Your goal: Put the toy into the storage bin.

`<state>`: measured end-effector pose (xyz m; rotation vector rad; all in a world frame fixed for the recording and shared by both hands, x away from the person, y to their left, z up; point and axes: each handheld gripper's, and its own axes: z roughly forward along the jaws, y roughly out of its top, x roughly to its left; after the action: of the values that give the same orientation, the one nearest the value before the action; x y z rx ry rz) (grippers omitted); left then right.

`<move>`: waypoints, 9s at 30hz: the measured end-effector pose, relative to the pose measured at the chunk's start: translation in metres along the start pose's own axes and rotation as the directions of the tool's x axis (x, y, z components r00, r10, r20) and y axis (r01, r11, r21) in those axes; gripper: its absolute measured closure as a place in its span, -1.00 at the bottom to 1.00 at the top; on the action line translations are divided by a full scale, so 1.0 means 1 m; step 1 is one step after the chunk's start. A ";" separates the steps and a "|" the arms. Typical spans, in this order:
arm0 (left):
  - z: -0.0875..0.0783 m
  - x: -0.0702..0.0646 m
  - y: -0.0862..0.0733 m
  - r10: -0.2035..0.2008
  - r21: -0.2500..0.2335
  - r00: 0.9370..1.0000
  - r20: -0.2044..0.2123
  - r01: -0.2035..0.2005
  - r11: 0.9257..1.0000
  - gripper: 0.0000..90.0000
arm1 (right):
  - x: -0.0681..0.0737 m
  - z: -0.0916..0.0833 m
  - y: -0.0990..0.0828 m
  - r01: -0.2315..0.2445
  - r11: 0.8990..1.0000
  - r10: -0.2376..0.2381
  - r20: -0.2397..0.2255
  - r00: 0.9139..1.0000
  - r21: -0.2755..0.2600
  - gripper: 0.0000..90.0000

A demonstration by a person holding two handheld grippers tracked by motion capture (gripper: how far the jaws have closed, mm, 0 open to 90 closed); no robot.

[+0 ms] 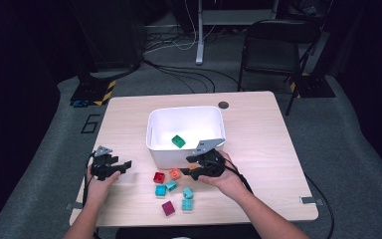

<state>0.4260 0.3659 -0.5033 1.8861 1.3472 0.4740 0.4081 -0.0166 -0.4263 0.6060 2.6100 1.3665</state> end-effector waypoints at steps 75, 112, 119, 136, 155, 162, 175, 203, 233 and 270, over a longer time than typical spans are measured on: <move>-0.001 0.001 0.000 -0.002 0.005 1.000 0.002 0.002 1.000 -0.28 | -0.010 0.062 -0.059 -0.084 0.990 0.071 0.115 0.991 0.114 0.49; 0.000 0.000 0.000 -0.003 0.006 1.000 0.001 0.003 1.000 -0.27 | 0.007 0.017 -0.026 -0.035 0.996 0.033 0.029 0.999 0.078 0.49; 0.001 0.000 -0.001 -0.001 0.005 1.000 0.001 0.001 1.000 -0.27 | 0.007 0.002 -0.014 -0.031 0.997 0.030 0.007 1.000 0.071 0.49; 0.000 0.000 0.000 -0.003 0.006 1.000 0.002 0.003 1.000 -0.27 | 0.011 -0.034 0.022 -0.018 0.999 0.019 -0.026 0.999 0.041 0.49; 0.000 0.001 0.000 -0.005 -0.003 1.000 -0.002 0.005 1.000 -0.27 | -0.005 -0.052 0.066 0.004 1.000 -0.004 -0.004 1.000 0.026 0.49; 0.000 0.001 0.000 -0.005 -0.001 1.000 0.000 0.005 1.000 -0.27 | -0.019 -0.049 0.081 -0.008 1.000 0.008 0.026 1.000 0.025 0.49; 0.000 0.002 0.000 -0.009 0.002 1.000 0.004 0.009 1.000 -0.27 | -0.065 -0.017 0.097 -0.063 0.998 0.060 0.069 0.996 0.031 0.49; 0.002 0.002 0.000 -0.008 -0.004 1.000 0.015 0.008 1.000 -0.26 | -0.094 0.065 0.102 -0.062 0.991 0.049 0.111 0.993 0.116 0.47; 0.001 0.002 0.000 -0.011 -0.003 1.000 0.008 0.011 1.000 -0.26 | -0.028 -0.022 0.102 0.053 0.997 -0.050 0.060 0.997 -0.050 0.33; 0.000 0.001 -0.001 -0.005 0.009 1.000 0.006 0.005 1.000 -0.26 | 0.017 0.016 -0.018 0.023 0.999 -0.024 0.027 0.999 0.022 0.33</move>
<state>0.4262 0.3667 -0.5040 1.8896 1.3520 0.4601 0.3927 -0.0062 -0.4489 0.5906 2.6052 1.3149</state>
